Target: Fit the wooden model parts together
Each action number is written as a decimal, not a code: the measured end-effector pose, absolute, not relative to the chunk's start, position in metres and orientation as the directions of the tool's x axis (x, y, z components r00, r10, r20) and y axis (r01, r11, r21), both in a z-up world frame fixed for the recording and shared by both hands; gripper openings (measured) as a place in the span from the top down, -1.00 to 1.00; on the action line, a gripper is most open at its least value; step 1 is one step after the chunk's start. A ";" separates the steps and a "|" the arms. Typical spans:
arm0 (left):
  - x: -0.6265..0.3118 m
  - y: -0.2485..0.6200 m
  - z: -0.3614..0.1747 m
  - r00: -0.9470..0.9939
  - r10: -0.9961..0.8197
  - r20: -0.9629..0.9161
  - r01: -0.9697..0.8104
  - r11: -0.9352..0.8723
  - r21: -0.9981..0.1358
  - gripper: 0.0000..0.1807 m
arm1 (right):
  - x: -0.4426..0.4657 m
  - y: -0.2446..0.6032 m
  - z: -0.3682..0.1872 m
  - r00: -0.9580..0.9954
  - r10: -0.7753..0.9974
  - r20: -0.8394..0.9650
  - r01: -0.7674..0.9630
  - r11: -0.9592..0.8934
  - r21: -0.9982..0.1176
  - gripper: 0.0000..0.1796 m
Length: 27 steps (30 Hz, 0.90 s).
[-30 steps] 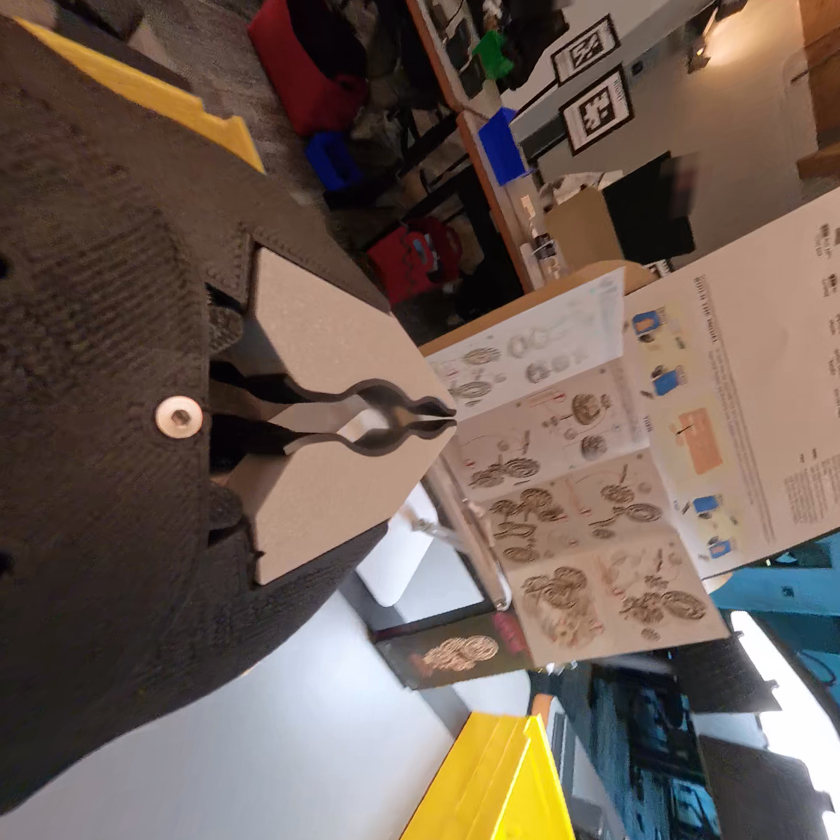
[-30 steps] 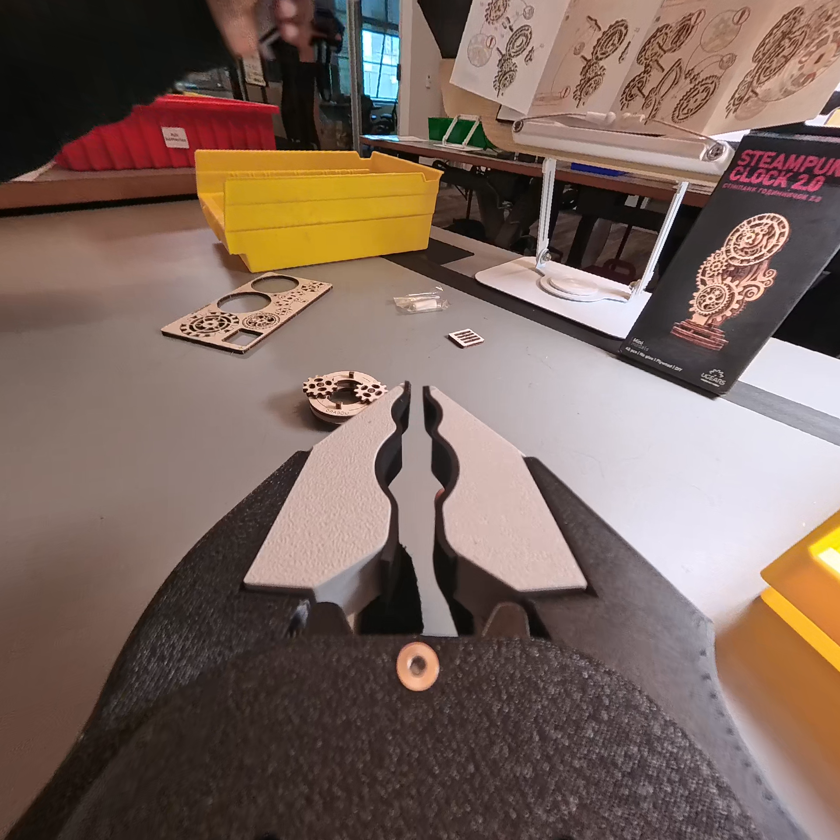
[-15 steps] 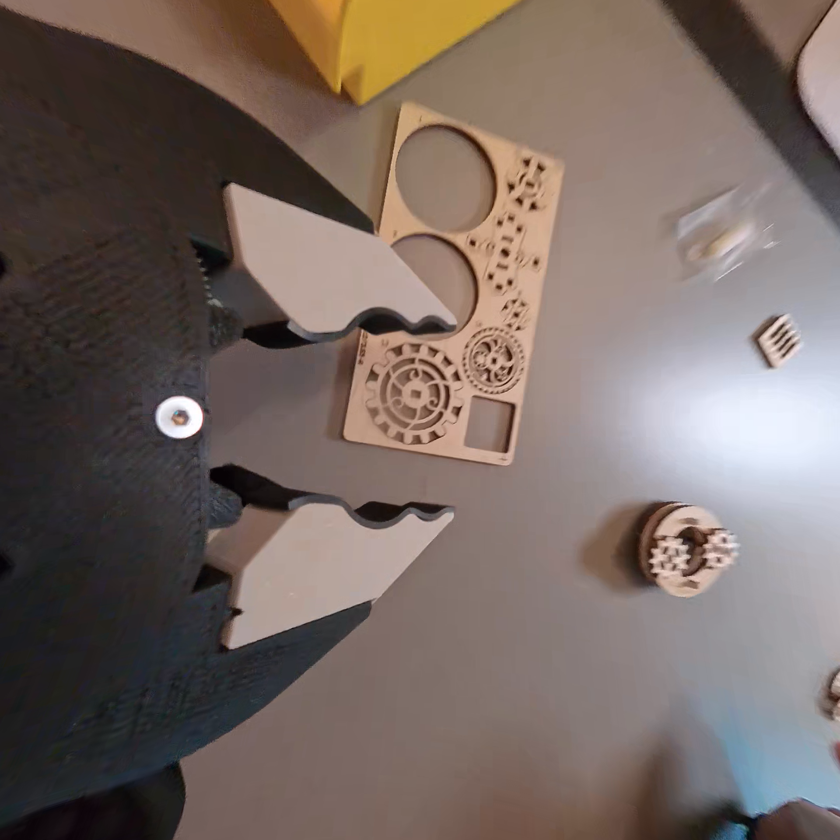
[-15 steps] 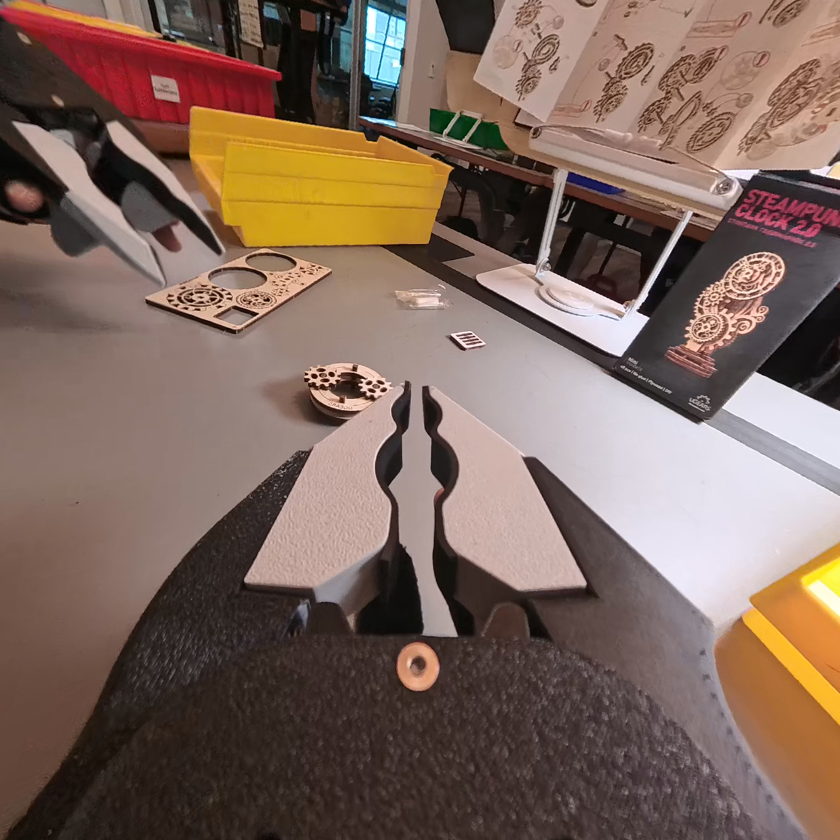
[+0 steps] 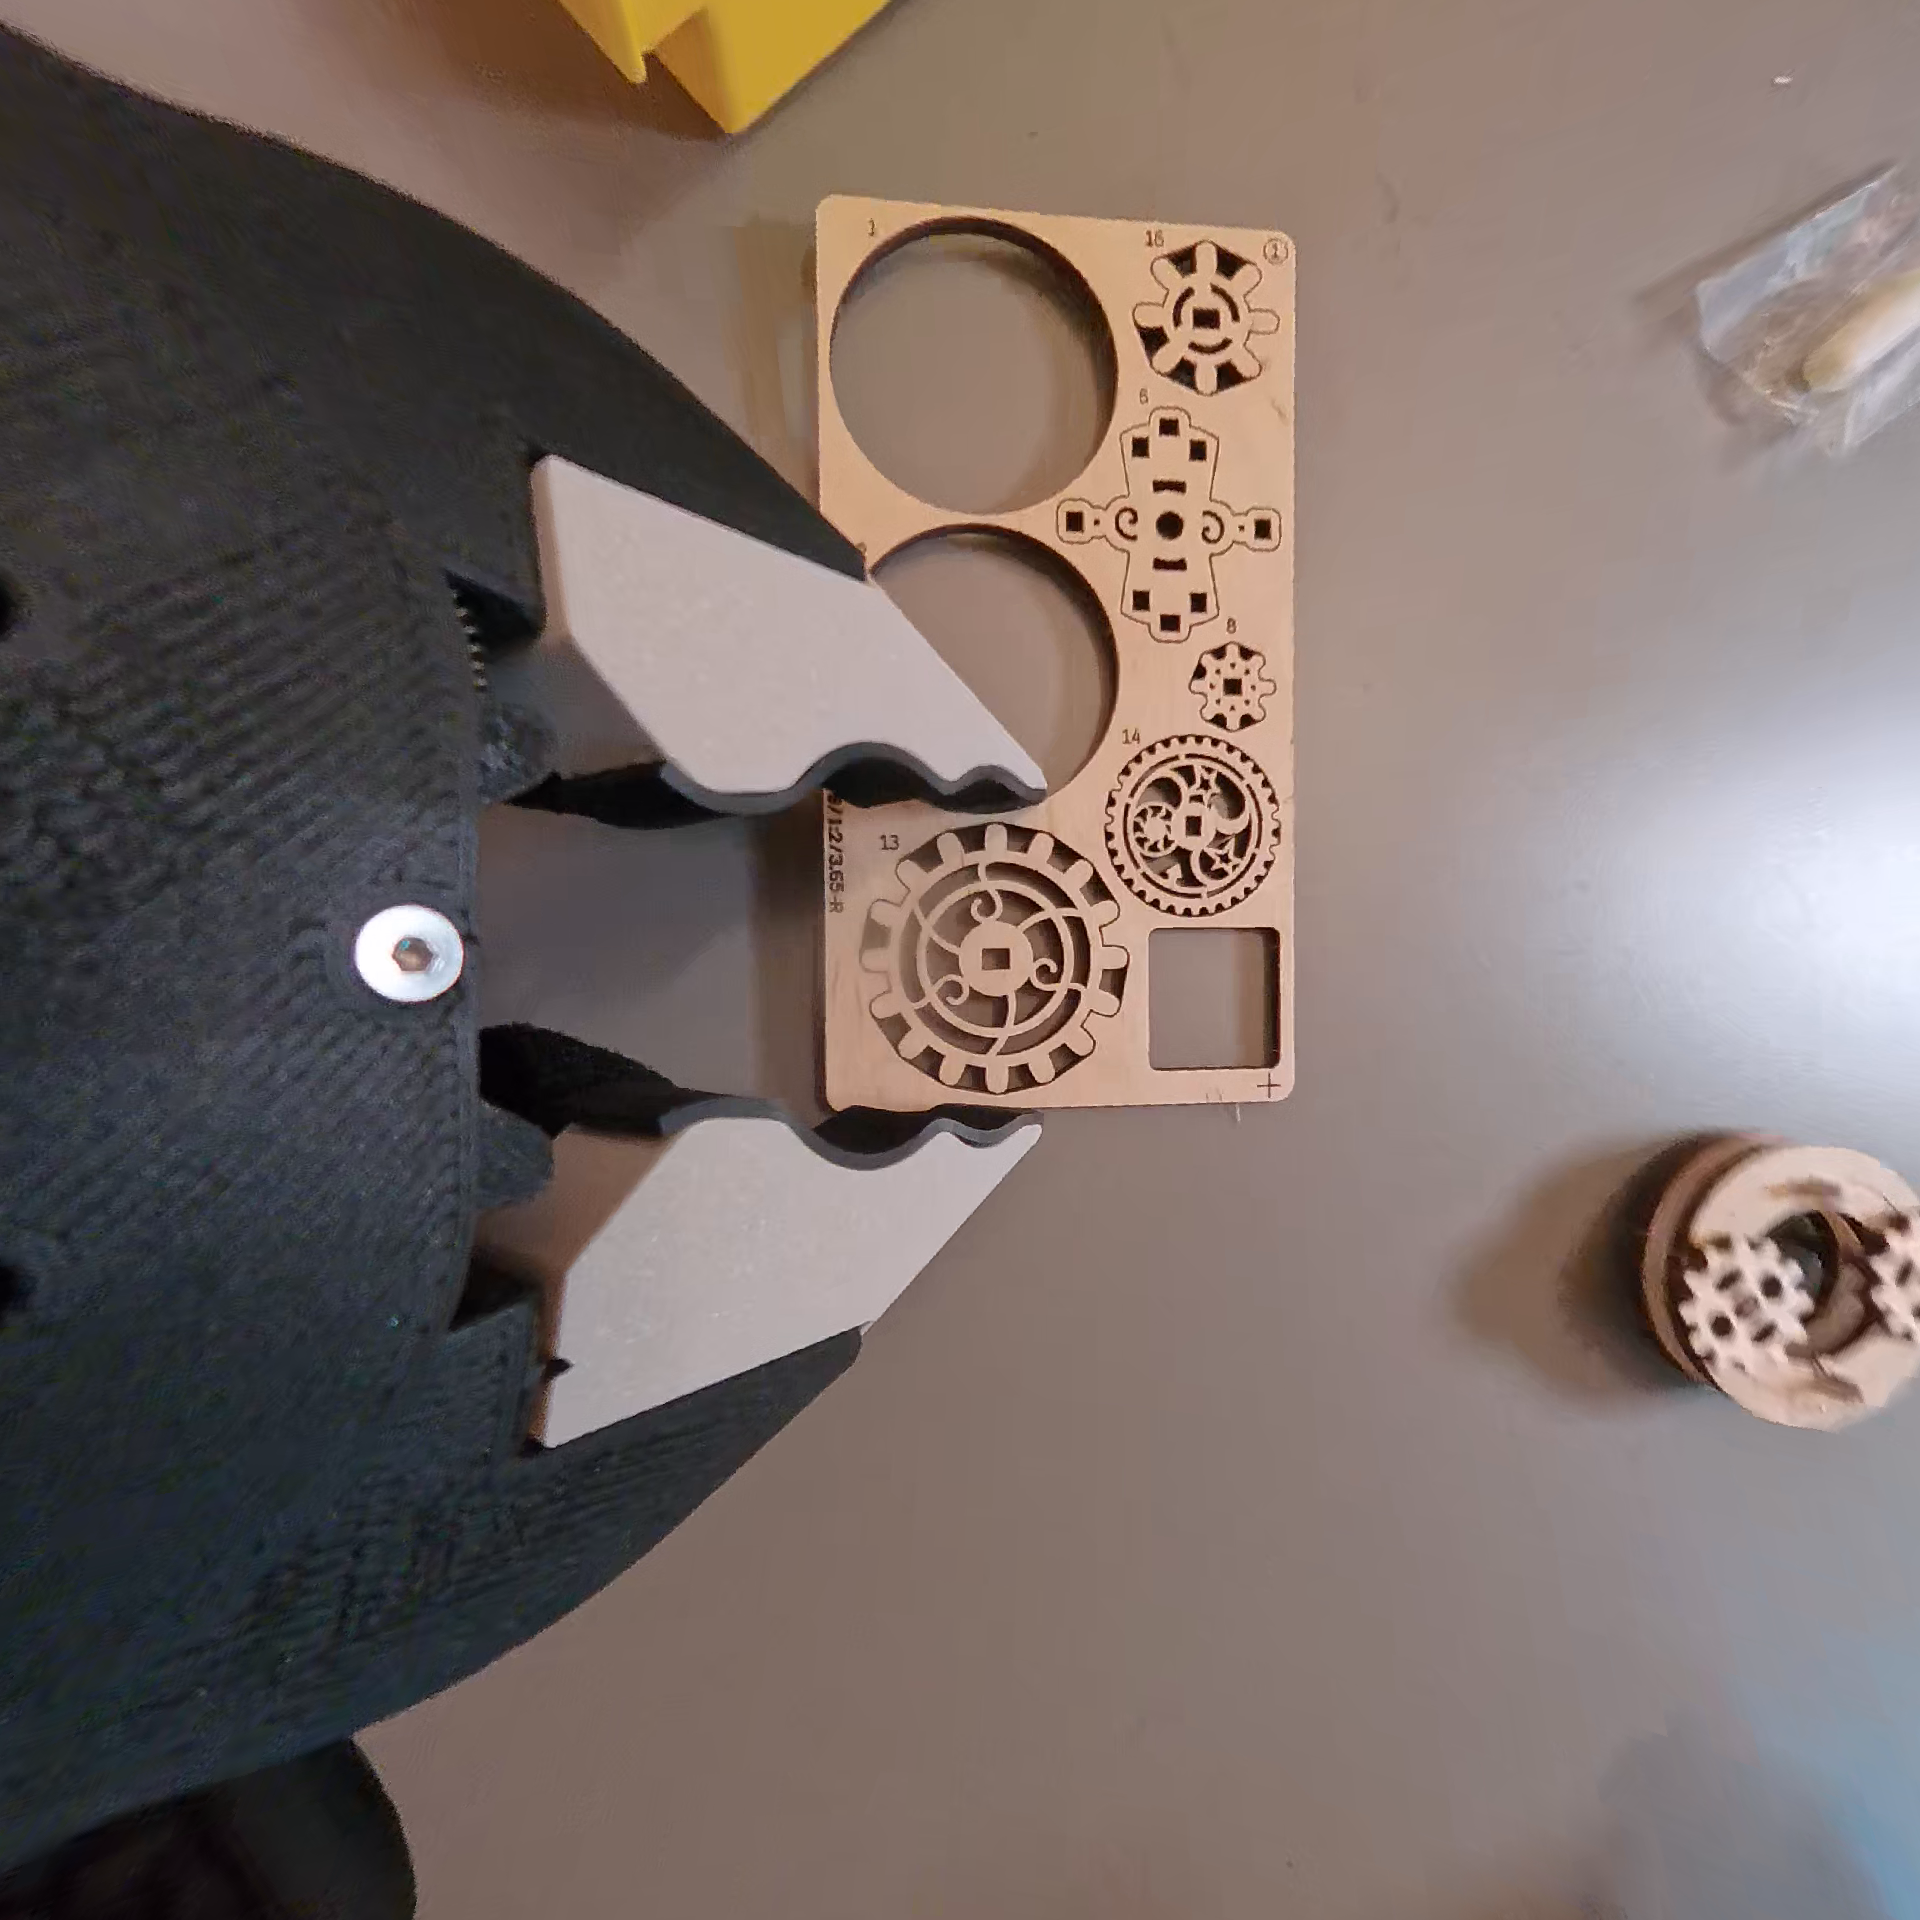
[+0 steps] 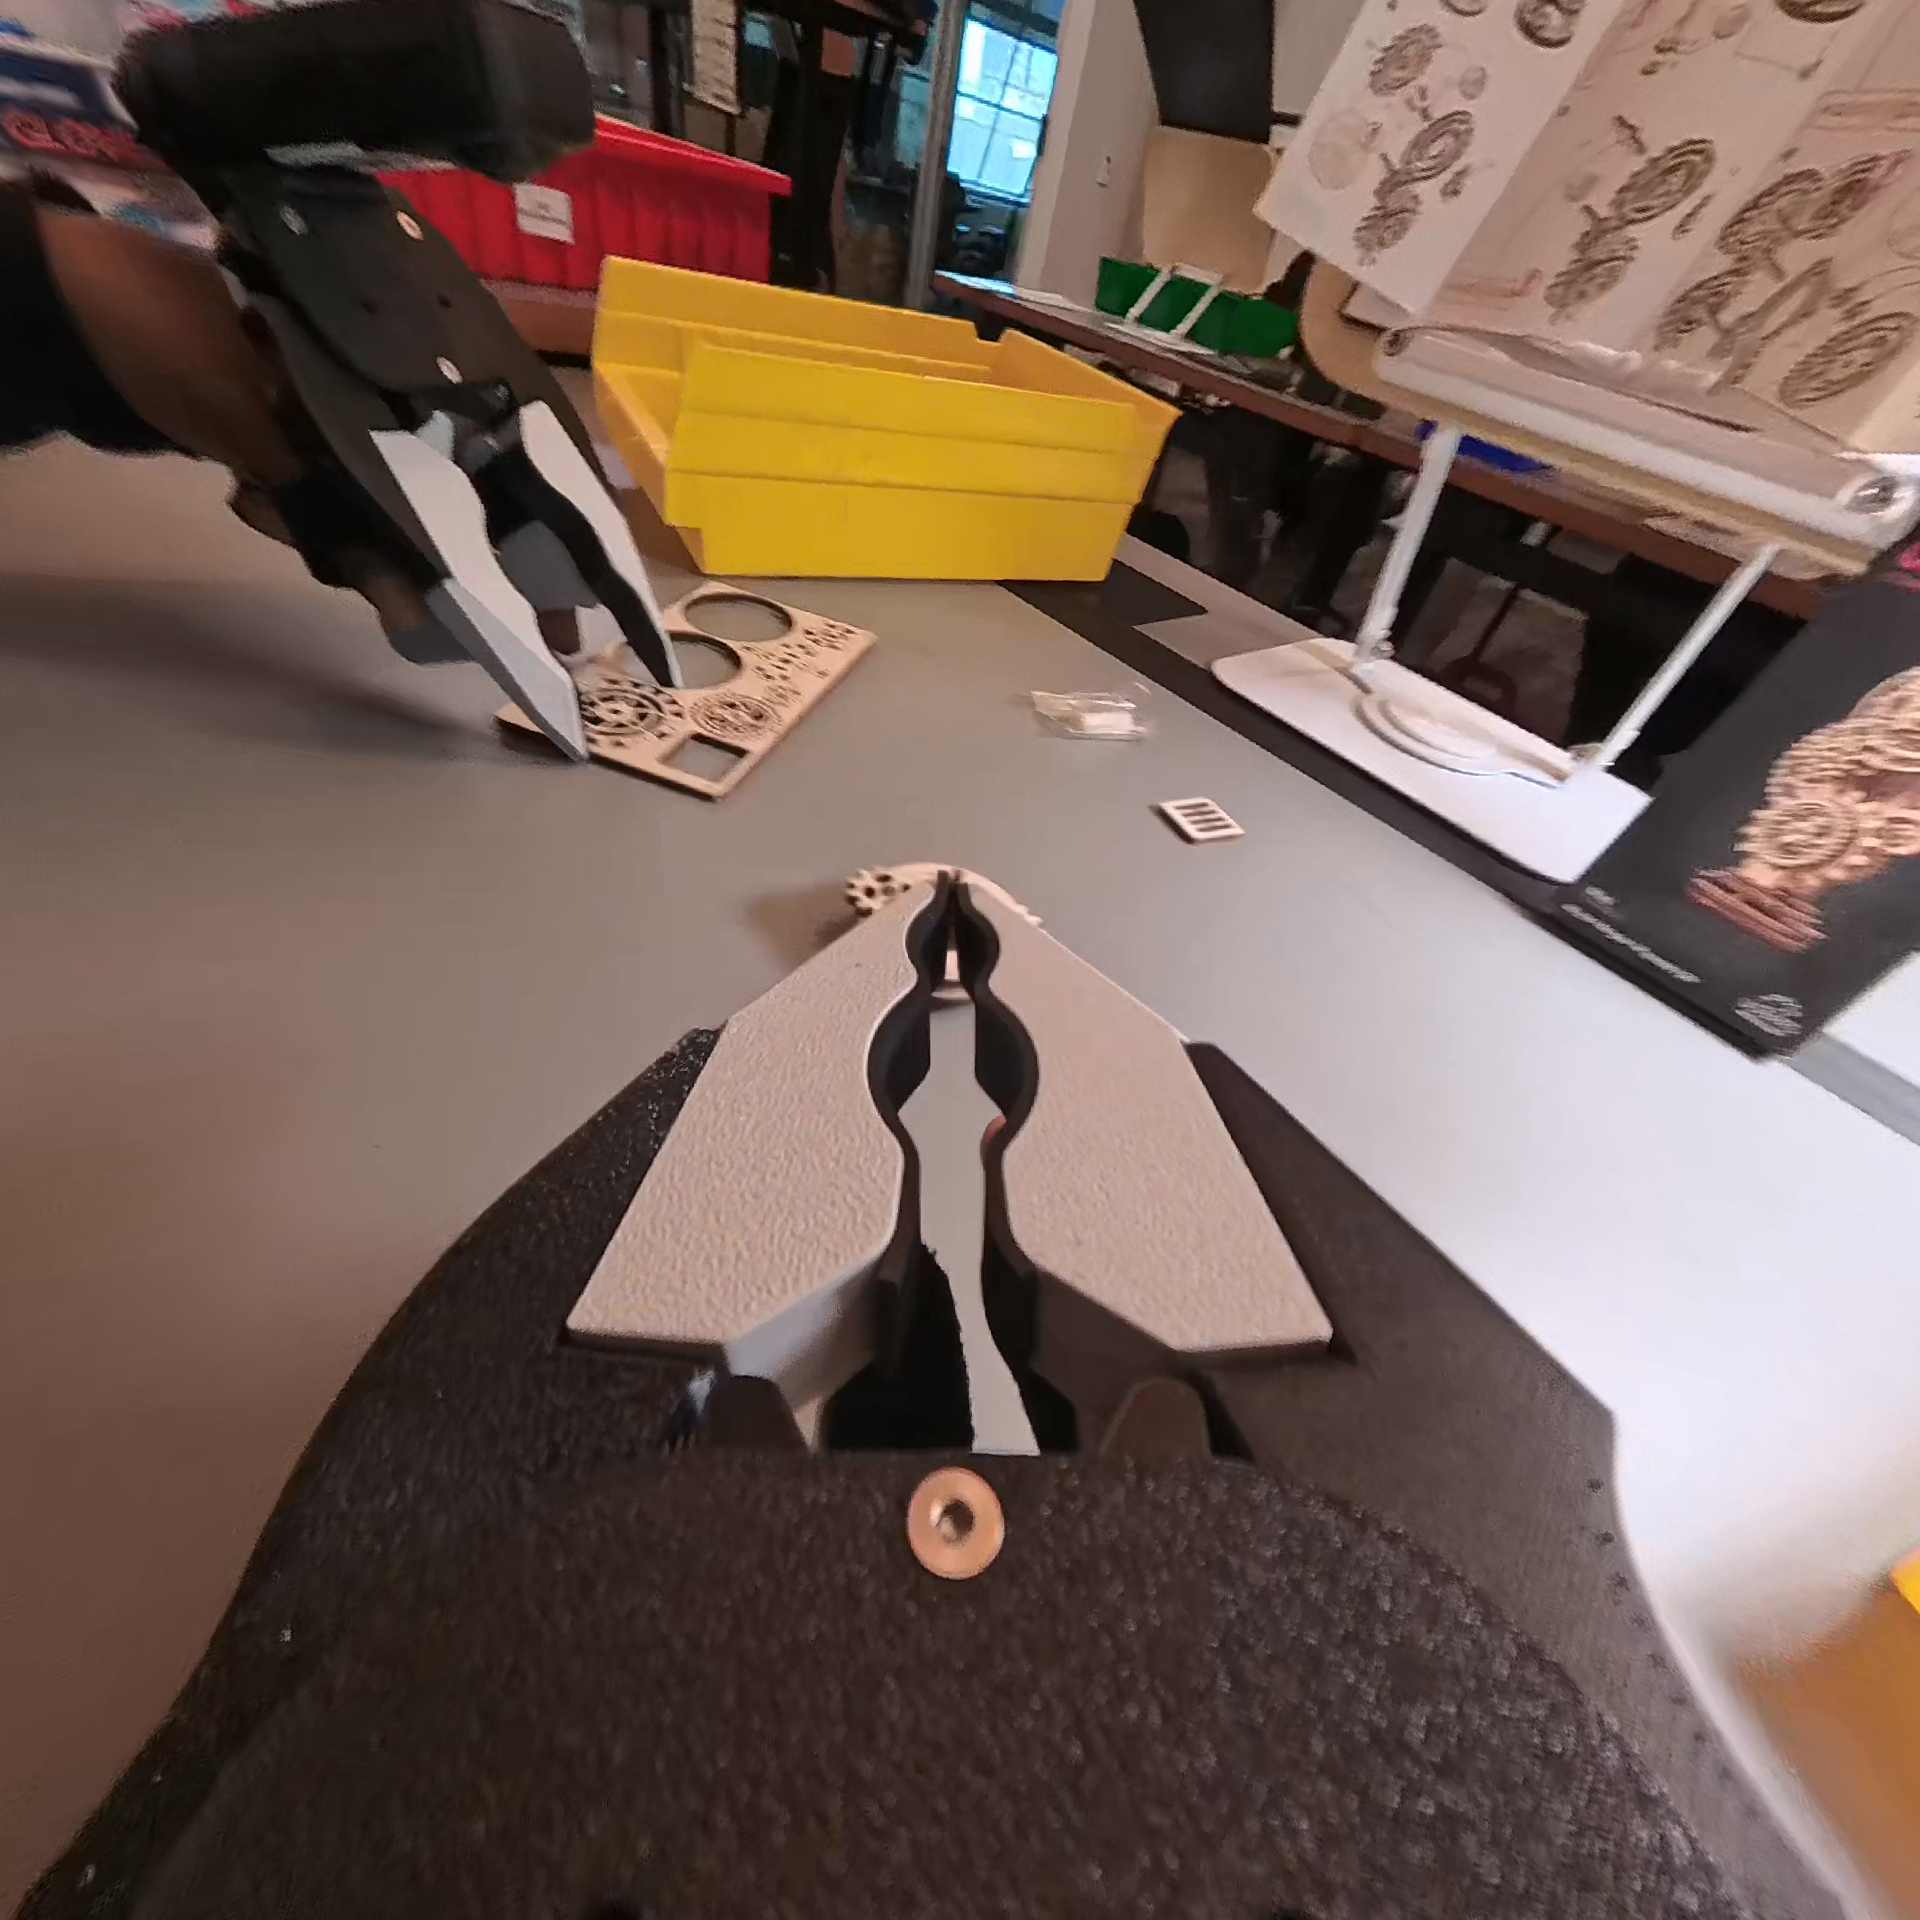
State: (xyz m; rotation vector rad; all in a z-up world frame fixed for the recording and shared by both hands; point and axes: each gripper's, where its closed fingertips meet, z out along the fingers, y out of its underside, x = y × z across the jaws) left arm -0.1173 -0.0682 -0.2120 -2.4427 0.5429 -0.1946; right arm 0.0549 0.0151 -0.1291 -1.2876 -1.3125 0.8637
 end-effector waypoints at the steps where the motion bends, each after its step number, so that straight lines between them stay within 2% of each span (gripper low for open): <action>1: -0.112 -0.067 -0.209 0.897 -0.441 -0.011 -0.352 -0.701 -0.620 0.38 | 0.050 0.010 -0.127 0.119 0.980 0.159 0.208 0.132 -0.969 1.00; 4: -0.092 -0.061 -0.190 0.867 -0.481 -0.129 -0.437 -0.611 -0.660 0.38 | 0.036 0.001 -0.116 0.121 0.988 0.092 0.187 0.068 -0.980 0.97; 7: -0.056 -0.049 -0.150 0.806 -0.519 -0.285 -0.536 -0.437 -0.722 0.38 | 0.024 0.004 -0.103 0.156 0.986 0.051 0.175 0.023 -0.984 0.83; 10: -0.014 -0.039 -0.113 0.738 -0.530 -0.417 -0.603 -0.241 -0.761 0.38 | 0.015 0.010 -0.086 0.111 0.990 -0.093 0.129 -0.107 -0.986 0.60; 13: 0.016 -0.033 -0.100 0.685 -0.523 -0.507 -0.647 -0.118 -0.754 0.39 | 0.013 0.006 -0.077 -0.034 0.945 -0.325 0.129 -0.319 -0.939 0.45; 16: 0.037 -0.035 -0.105 0.638 -0.545 -0.544 -0.669 -0.042 -0.742 0.39 | 0.018 -0.001 -0.078 -0.165 0.864 -0.476 0.134 -0.458 -0.879 0.57; 19: 0.044 -0.036 -0.114 0.623 -0.559 -0.547 -0.665 -0.012 -0.746 0.38 | 0.024 -0.001 -0.084 -0.230 0.793 -0.563 0.115 -0.553 -0.825 0.92; 22: 0.044 -0.034 -0.111 0.671 -0.569 -0.476 -0.567 0.021 -0.824 0.39 | 0.026 0.002 -0.083 -0.290 0.723 -0.627 0.107 -0.626 -0.772 0.96; 23: 0.041 -0.032 -0.105 0.712 -0.556 -0.428 -0.498 0.030 -0.867 0.53 | 0.027 0.004 -0.082 -0.304 0.713 -0.632 0.095 -0.638 -0.764 0.97; 24: 0.036 -0.030 -0.095 0.760 -0.534 -0.370 -0.408 0.051 -0.912 0.59 | 0.028 0.008 -0.083 -0.304 0.708 -0.637 0.085 -0.646 -0.758 0.98; 27: 0.009 -0.023 -0.072 0.867 -0.493 -0.069 -0.041 0.068 -0.997 0.50 | 0.033 0.015 -0.082 -0.345 0.670 -0.657 0.064 -0.682 -0.729 0.99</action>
